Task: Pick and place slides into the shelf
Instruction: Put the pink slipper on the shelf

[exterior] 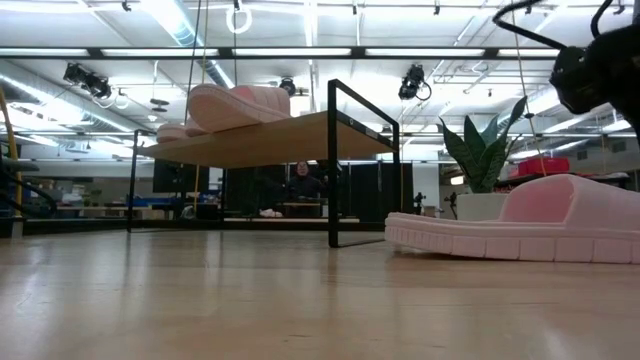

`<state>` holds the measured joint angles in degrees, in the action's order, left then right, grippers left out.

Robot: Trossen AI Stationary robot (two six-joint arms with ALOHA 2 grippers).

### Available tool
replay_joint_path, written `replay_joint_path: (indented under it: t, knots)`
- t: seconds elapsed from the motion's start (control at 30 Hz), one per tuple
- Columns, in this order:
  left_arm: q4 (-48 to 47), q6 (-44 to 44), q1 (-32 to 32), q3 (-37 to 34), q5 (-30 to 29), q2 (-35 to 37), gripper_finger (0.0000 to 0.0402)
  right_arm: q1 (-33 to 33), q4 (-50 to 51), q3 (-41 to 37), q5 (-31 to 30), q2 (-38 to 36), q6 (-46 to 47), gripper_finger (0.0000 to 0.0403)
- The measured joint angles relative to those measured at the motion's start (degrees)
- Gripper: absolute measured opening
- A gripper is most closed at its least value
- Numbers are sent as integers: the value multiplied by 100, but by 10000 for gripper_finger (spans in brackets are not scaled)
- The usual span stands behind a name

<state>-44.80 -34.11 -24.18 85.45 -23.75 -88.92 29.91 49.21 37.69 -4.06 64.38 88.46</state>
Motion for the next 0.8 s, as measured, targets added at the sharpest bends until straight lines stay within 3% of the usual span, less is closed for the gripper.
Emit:
replay_joint_path:
  t: [0.17,0.37,0.57,0.8]
  knots:
    - [0,-2,0,0,0,0,123,-14,637,2,-197,0,211,22]
    - [0,24,0,-2,0,0,119,-13,611,-68,98,-2,211,36]
    - [0,31,1,-2,0,0,119,-13,535,-74,122,-4,427,105]
    - [0,31,1,-2,0,2,123,11,510,-76,368,-2,1525,195]
